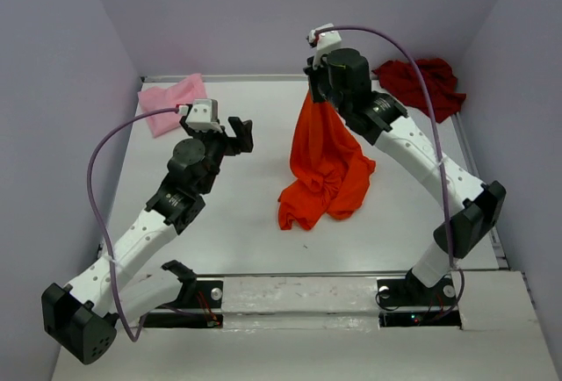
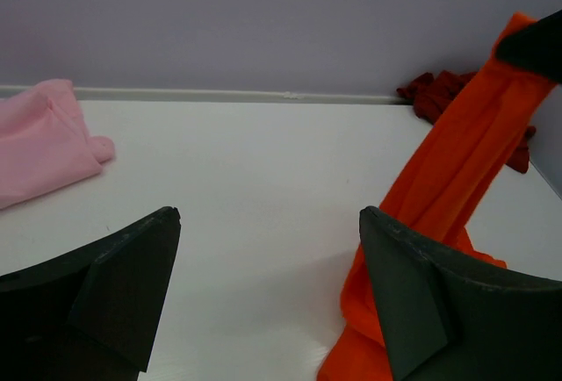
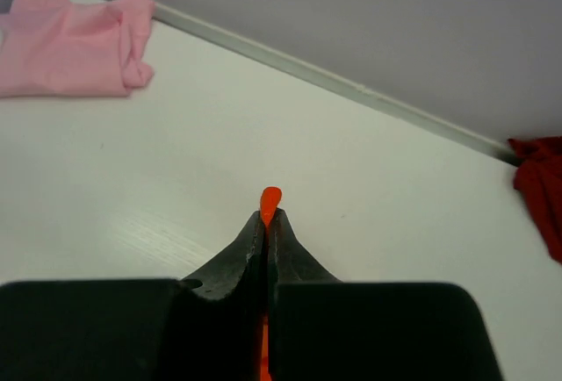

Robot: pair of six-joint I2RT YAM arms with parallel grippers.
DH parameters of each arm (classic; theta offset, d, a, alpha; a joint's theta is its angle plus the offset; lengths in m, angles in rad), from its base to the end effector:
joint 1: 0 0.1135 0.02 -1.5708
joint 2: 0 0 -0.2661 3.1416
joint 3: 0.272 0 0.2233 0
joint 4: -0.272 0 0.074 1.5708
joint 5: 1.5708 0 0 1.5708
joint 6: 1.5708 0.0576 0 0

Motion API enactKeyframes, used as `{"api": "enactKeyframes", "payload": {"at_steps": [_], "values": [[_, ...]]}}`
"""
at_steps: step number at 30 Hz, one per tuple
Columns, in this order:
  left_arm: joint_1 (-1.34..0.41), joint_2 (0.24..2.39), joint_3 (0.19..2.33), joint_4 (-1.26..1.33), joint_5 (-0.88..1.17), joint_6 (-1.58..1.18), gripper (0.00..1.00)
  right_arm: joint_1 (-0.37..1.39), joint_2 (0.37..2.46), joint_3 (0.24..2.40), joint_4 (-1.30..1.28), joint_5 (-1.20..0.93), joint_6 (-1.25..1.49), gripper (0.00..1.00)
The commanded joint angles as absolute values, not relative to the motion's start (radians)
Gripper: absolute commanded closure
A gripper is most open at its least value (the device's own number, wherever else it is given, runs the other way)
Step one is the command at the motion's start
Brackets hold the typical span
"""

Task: Fold and stack the t-shirts
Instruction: Flatten out the crumpled T-shirt at the center of the board.

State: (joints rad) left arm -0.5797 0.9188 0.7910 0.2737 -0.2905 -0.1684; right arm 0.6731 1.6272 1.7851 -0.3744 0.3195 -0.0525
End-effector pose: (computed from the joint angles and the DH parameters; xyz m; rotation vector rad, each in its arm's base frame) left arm 0.1825 -0.0998 0.3759 0.0547 1.4426 -0.4083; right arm 0.2956 0.2126 0.4446 -0.4125 1.7306 0.1624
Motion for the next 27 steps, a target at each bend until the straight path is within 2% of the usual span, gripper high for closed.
{"api": "enactKeyframes", "payload": {"at_steps": [1,13,19,24,27], "values": [[-0.586,0.873,0.775,0.347,-0.321,-0.15,0.07,0.675,1.663,1.816,-0.305,0.198,0.038,1.0],[-0.592,0.899,0.793,0.325,-0.317,-0.155,0.08,0.675,1.775,1.812,-0.295,-0.015,0.089,1.0],[-0.592,0.816,0.749,0.379,-0.35,-0.149,0.08,0.739,1.861,1.842,-0.29,-0.109,0.095,1.0],[-0.592,0.857,0.778,0.335,-0.388,-0.137,0.07,0.788,1.91,1.858,-0.272,-0.133,0.087,1.0],[-0.592,0.864,0.787,0.318,-0.434,-0.141,0.07,0.799,1.913,1.838,-0.236,-0.256,0.113,1.0]]}}
